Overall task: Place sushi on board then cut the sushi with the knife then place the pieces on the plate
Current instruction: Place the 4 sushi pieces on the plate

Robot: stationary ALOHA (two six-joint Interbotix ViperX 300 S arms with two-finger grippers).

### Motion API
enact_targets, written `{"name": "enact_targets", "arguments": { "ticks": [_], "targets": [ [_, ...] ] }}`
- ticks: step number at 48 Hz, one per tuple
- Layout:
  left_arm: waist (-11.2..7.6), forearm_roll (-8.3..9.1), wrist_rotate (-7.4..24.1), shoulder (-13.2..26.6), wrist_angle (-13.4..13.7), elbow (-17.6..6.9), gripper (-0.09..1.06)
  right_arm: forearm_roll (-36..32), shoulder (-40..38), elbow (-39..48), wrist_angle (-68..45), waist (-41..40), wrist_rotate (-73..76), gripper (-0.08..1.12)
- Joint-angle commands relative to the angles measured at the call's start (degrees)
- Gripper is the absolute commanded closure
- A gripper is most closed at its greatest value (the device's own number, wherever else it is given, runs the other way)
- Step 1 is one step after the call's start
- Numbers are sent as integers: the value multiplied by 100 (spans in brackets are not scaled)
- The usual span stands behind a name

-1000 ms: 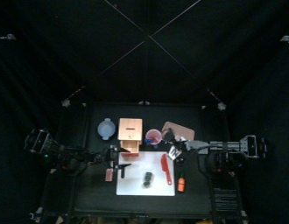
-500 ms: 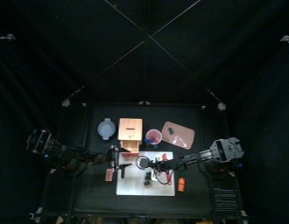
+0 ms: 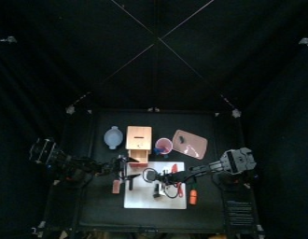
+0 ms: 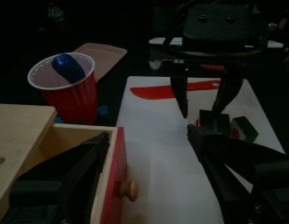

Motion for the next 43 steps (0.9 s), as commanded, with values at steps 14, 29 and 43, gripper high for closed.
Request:
{"name": "enact_targets", "arguments": {
  "ticks": [14, 29, 43],
  "targets": [
    [26, -9, 0, -18, -26, -79, -5, -53, 62, -62, -26, -53, -9, 24],
    [26, -18, -9, -18, -26, -70, -5, -62, 62, -9, -9, -62, 18, 50],
    [26, -105, -9, -18, -18, -9, -5, 53, -1652, 1055, 563, -923, 141, 54]
  ]
}}
